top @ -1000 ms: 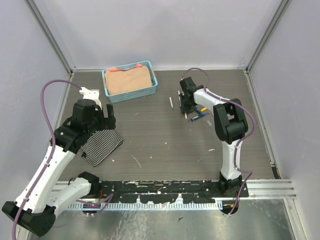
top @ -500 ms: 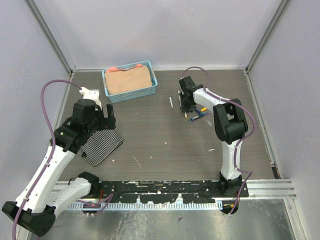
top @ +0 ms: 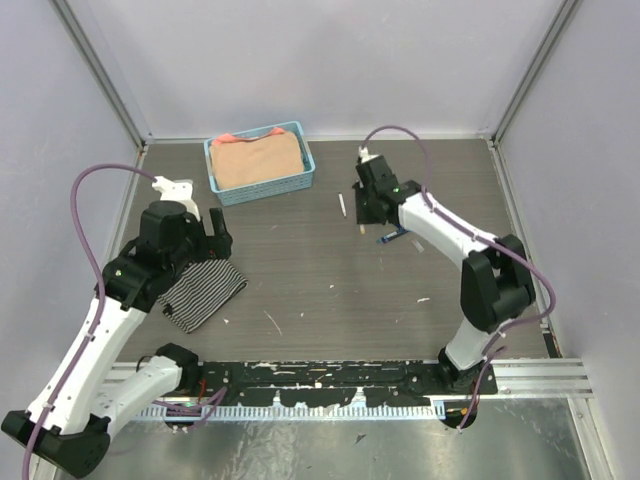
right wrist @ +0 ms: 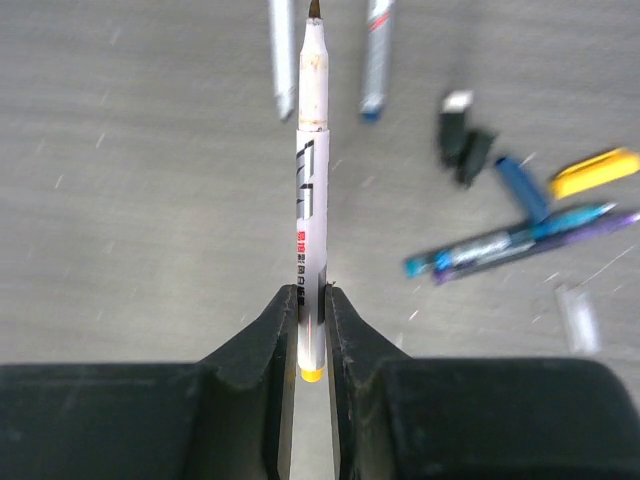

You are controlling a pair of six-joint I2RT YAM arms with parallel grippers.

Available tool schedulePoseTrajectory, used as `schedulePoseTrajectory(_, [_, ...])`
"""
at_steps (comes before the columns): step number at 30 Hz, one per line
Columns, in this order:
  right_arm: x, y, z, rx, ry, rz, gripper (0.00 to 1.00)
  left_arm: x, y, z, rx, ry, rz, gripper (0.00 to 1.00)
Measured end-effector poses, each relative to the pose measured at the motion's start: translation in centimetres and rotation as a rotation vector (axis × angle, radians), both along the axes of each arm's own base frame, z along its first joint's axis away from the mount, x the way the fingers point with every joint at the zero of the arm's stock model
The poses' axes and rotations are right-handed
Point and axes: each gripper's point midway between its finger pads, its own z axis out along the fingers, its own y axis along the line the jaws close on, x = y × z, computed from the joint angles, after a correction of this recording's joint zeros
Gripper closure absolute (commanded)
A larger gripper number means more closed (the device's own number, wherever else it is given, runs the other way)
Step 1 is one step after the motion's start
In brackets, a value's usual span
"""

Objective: Insert the pens into the pen caps
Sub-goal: Pick up the pen from the center of the board, then place the pen at the center of the board.

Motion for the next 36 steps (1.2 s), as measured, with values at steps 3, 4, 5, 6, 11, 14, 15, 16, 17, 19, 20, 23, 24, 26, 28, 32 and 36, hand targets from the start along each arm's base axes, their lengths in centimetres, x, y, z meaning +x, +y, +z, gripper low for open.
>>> schedulePoseTrajectory(3, [-4.0, 2.8, -0.2, 0.022, 0.006, 0.069, 0.79, -0.2, 0.0, 0.4, -0.020, -0.011, 0.007, 0.02])
schedulePoseTrajectory(4, [-5.6, 3.8, -0.6, 0.026, 0.016, 0.094, 0.79, -0.2, 0.0, 0.5, -0.025, -0.015, 0.009, 0.02])
schedulePoseTrajectory(5, [-7.0, 4.6, -1.1, 0.029, 0.027, 0.113, 0.79, -0.3, 0.0, 0.5, -0.030, -0.017, 0.012, 0.02])
schedulePoseTrajectory(6, [-8.8, 5.5, -1.9, 0.031, 0.043, 0.134, 0.78, -0.4, 0.0, 0.5, -0.034, -0.018, 0.015, 0.02])
schedulePoseTrajectory(11, [-16.2, 7.4, -5.0, 0.010, 0.109, 0.170, 0.71, -0.8, 0.2, 0.2, -0.043, -0.010, 0.024, 0.02])
schedulePoseTrajectory(14, [-18.8, 8.1, -5.6, 0.002, 0.103, 0.152, 0.72, -1.0, 0.2, 0.3, -0.048, -0.013, 0.026, 0.02])
schedulePoseTrajectory(15, [-19.5, 8.4, -5.7, 0.003, 0.098, 0.144, 0.72, -1.0, 0.3, 0.4, -0.050, -0.015, 0.027, 0.02])
schedulePoseTrajectory(16, [-20.1, 8.8, -5.9, 0.008, 0.093, 0.137, 0.73, -1.1, 0.3, 0.4, -0.053, -0.017, 0.028, 0.02])
schedulePoseTrajectory(17, [-20.6, 9.1, -6.0, 0.011, 0.091, 0.132, 0.73, -1.1, 0.3, 0.5, -0.055, -0.018, 0.029, 0.02])
schedulePoseTrajectory(19, [-21.4, 9.6, -6.4, 0.014, 0.091, 0.120, 0.73, -1.1, 0.3, 0.5, -0.056, -0.018, 0.030, 0.02])
schedulePoseTrajectory(20, [-21.7, 9.8, -6.6, 0.013, 0.088, 0.111, 0.73, -1.1, 0.3, 0.5, -0.056, -0.017, 0.030, 0.02])
schedulePoseTrajectory(23, [-22.2, 10.1, -6.9, 0.005, 0.076, 0.093, 0.64, -1.2, 0.3, 0.3, -0.056, -0.011, 0.032, 0.02])
schedulePoseTrajectory(24, [-22.3, 10.1, -6.9, 0.003, 0.072, 0.091, 0.61, -1.3, 0.3, 0.3, -0.055, -0.010, 0.032, 0.02])
schedulePoseTrajectory(26, [-22.3, 10.3, -6.8, 0.003, 0.065, 0.094, 0.57, -1.3, 0.3, 0.2, -0.056, -0.005, 0.033, 0.02])
schedulePoseTrajectory(28, [-22.2, 10.4, -6.6, -0.005, 0.063, 0.107, 0.50, -1.4, 0.3, 0.1, -0.054, 0.001, 0.034, 0.02])
schedulePoseTrajectory(32, [-21.2, 13.2, -6.6, -0.004, 0.064, 0.144, 0.45, -1.4, 0.3, -0.2, -0.052, 0.017, 0.038, 0.02])
schedulePoseTrajectory(36, [-20.4, 15.1, -8.2, -0.020, 0.075, 0.150, 0.47, -1.5, 0.3, -0.2, -0.053, 0.018, 0.038, 0.02])
